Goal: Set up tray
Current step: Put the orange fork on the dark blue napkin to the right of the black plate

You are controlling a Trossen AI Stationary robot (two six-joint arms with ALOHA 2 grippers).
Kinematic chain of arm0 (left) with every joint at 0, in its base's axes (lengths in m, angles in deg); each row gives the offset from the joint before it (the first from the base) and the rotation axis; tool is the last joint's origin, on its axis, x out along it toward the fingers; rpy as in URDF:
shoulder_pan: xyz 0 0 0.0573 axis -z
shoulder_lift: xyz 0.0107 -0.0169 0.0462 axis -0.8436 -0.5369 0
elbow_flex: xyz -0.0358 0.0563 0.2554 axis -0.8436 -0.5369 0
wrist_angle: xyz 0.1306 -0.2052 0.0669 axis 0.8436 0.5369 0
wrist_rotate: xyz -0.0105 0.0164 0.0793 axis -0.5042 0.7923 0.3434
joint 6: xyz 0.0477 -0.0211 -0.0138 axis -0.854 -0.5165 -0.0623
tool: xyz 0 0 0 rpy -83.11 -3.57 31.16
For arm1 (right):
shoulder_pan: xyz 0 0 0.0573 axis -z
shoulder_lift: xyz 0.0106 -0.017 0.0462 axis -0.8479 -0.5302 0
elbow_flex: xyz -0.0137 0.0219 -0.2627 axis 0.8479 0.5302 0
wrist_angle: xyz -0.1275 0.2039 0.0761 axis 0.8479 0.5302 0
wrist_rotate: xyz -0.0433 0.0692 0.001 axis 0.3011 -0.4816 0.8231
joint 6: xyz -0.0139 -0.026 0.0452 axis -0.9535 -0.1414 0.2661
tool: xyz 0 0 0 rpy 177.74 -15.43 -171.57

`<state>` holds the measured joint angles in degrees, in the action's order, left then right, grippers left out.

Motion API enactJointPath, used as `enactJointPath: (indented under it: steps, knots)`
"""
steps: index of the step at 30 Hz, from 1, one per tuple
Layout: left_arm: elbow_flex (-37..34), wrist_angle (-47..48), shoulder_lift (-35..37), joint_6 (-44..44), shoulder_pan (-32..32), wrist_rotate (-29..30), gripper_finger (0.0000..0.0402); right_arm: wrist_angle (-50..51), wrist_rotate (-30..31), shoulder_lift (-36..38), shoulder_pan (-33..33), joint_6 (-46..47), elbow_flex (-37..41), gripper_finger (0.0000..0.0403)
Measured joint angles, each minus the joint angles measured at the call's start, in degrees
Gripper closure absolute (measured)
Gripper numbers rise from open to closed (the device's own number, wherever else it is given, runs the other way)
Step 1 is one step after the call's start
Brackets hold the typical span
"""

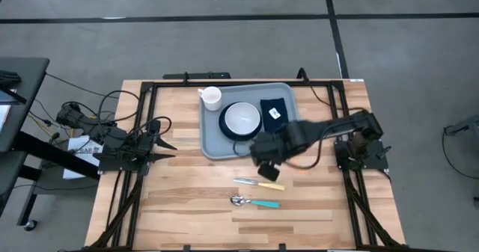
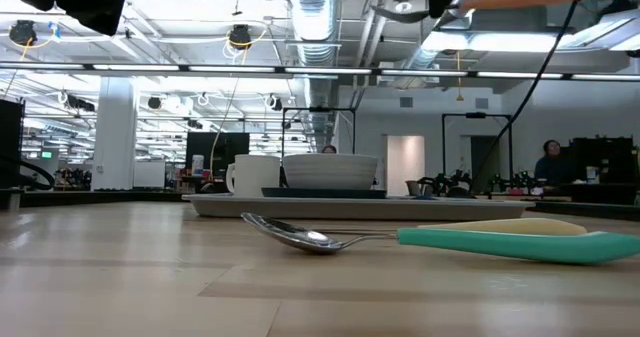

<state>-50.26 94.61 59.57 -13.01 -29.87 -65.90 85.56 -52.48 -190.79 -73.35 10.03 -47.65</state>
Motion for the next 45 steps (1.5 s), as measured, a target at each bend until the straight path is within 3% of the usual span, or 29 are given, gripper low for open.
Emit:
enactJointPath:
  steps: [5, 9, 13, 20, 23, 27, 32, 45]
  knots:
    - [0.0, 0.0, 0.0, 0.0, 0.0, 0.0, 0.0305, 0.1, 1.8, 3.4, 5.8, 0.4, 0.0, 0.0392]
    - [0.0, 0.0, 0.0, 0.0, 0.0, 0.0, 0.0305, 0.5, 5.4, 4.6, 13.0, 3.9, 0.0, 0.0391]
    - [0.0, 0.0, 0.0, 0.0, 0.0, 0.0, 0.0305, 0.0, 5.3, 4.6, 21.0, 7.4, 0.0, 0.039]
    - [0.0, 0.2, 0.0, 0.0, 0.0, -0.1, 0.0305, -2.2, -1.5, 2.4, 33.5, 8.1, 0.6, 0.039]
    - [0.0, 0.2, 0.0, 0.0, 0.0, -0.4, 0.0305, -6.0, -5.6, 2.1, 37.2, 5.6, 4.4, 0.039]
    - [0.0, 0.2, 0.0, 0.1, 0.0, -0.4, 0.0305, -14.2, -10.1, 2.2, 40.7, 2.2, 13.3, 0.039]
    - [0.0, 0.3, 0.0, 0.2, 0.0, -0.4, 0.0305, -22.9, -11.1, 2.1, 44.8, 1.3, 24.0, 0.039]
    - [0.0, 0.3, 0.0, 0.4, 0.0, -0.3, 0.0305, -37.1, -13.4, 2.1, 46.6, 2.4, 37.0, 0.039]
